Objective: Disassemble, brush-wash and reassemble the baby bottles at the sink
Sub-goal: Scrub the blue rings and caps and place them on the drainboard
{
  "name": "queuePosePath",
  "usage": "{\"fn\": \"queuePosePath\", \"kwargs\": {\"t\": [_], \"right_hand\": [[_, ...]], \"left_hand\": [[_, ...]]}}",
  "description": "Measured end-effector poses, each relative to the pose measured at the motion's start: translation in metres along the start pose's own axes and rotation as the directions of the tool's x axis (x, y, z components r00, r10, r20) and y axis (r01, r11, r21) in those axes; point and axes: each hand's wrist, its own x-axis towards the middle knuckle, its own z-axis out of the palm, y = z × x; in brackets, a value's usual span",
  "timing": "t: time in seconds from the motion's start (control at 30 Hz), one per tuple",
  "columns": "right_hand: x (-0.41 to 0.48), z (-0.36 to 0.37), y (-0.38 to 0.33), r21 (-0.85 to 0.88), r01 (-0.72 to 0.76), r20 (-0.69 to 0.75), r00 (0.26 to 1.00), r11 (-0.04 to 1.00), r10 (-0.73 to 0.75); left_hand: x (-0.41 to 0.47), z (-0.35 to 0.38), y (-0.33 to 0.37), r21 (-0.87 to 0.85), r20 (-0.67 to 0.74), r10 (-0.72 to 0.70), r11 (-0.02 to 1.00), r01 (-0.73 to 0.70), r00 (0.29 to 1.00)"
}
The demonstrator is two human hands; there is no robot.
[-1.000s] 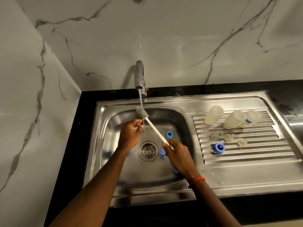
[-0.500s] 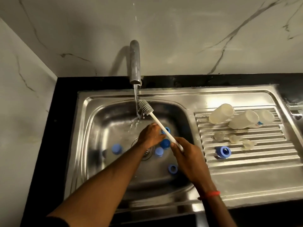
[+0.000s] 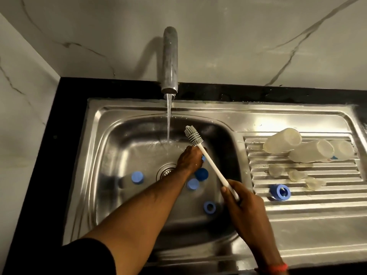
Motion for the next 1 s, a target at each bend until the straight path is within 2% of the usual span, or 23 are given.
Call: {"fn": "queuePosePath", "kwargs": {"t": [0.1, 0.17, 0.23, 0.3, 0.33, 0.4, 0.53, 0.67, 0.73, 0.87, 0.93, 1.0], "right_hand": [[-0.001, -0.004, -0.003, -0.024, -0.01, -0.003, 1.0, 1.0, 0.009], [-0.003, -0.008, -0.009, -0.03, 0.007, -0.008, 1.0, 1.0, -0.007], [-0.003, -0.012, -0.016, -0.035, 0.03, 0.0, 1.0, 0.999, -0.03], [-0.005, -0.015, -0.025, -0.065, 0.062, 0.004, 0.998, 0.996, -0.062], [-0.006, -0.016, -0.029, -0.088, 0.075, -0.001, 0.997, 0.993, -0.075], [-0.008, -0.017, -0.033, -0.124, 0.099, -0.027, 0.994, 0.987, -0.103], [-0.021, -0.012, -0.041, -0.206, 0.186, -0.078, 0.975, 0.961, -0.206], [-0.038, -0.003, -0.05, -0.37, 0.259, -0.098, 0.944, 0.892, -0.315], [-0.046, -0.001, -0.057, -0.456, 0.259, -0.118, 0.931, 0.852, -0.346], [-0.063, -0.002, -0.075, -0.607, 0.283, -0.01, 0.932, 0.743, -0.363], [-0.067, -0.005, -0.082, -0.649, 0.284, -0.011, 0.924, 0.706, -0.382], [-0.064, -0.007, -0.081, -0.678, 0.316, -0.067, 0.873, 0.664, -0.484]], "left_hand": [[0.002, -0.011, -0.003, -0.296, -0.081, -0.114, 0.951, 0.085, 0.99], [-0.002, -0.027, -0.006, -0.581, -0.092, -0.238, 0.801, 0.142, 0.967], [-0.011, -0.045, -0.011, -0.855, -0.012, -0.348, 0.49, 0.171, 0.938], [-0.029, -0.07, -0.011, -0.978, 0.074, -0.42, 0.147, 0.148, 0.905], [-0.037, -0.082, -0.012, -0.991, 0.11, -0.444, 0.022, 0.134, 0.889], [-0.053, -0.106, -0.01, -0.988, 0.147, -0.443, -0.107, 0.111, 0.884], [-0.09, -0.14, -0.004, -0.982, 0.134, -0.311, -0.167, 0.085, 0.941], [-0.12, -0.157, 0.002, -0.94, 0.119, -0.197, -0.337, 0.047, 0.973], [-0.134, -0.162, 0.009, -0.921, 0.125, -0.174, -0.387, 0.049, 0.977], [-0.152, -0.163, 0.013, -0.927, 0.089, -0.202, -0.376, 0.007, 0.975], [-0.155, -0.164, 0.015, -0.934, 0.088, -0.222, -0.357, 0.003, 0.971], [-0.158, -0.166, 0.018, -0.94, 0.081, -0.234, -0.342, -0.004, 0.969]]}}
